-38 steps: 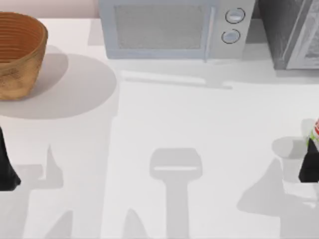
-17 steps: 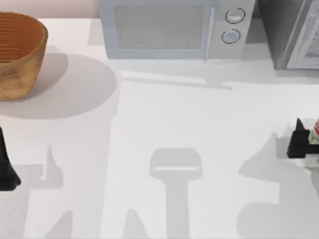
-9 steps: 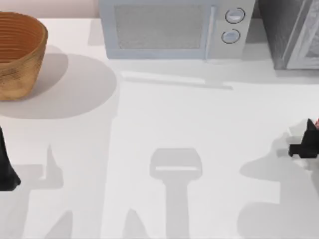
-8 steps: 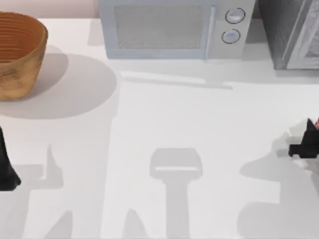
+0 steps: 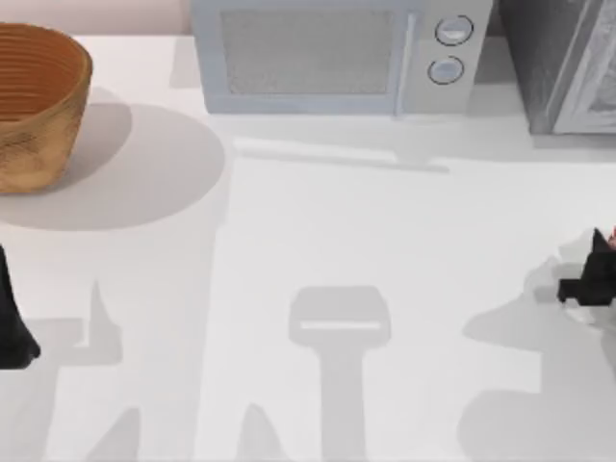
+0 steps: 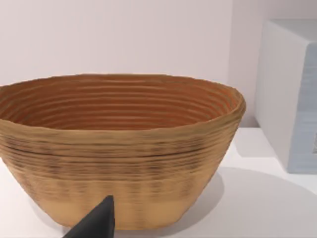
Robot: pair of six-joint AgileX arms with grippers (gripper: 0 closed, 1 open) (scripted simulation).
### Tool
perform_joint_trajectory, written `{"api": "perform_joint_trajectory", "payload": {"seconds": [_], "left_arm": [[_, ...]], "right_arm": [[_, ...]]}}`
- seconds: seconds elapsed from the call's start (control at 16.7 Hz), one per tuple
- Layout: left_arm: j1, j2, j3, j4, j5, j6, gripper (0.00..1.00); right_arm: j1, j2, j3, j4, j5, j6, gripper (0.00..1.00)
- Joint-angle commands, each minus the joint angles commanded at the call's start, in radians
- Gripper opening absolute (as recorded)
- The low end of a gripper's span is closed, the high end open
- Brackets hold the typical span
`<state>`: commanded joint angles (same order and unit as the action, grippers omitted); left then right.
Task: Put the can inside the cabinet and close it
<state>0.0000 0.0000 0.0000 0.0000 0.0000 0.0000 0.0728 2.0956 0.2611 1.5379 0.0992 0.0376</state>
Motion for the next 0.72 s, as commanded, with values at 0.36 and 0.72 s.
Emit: {"api": "perform_joint_trajectory", "payload": {"seconds": [0.36, 0.72], "left_arm": [[0.0, 0.0, 0.0, 0.0, 0.0, 0.0, 1.0], [0.0, 0.0, 0.0, 0.0, 0.0, 0.0, 1.0]], "right_arm": [[0.0, -0.014, 0.002, -0.013, 0.0, 0.001, 0.0], [-0.003, -0.256, 0.057, -0.297, 0.001, 0.001, 0.0]]}}
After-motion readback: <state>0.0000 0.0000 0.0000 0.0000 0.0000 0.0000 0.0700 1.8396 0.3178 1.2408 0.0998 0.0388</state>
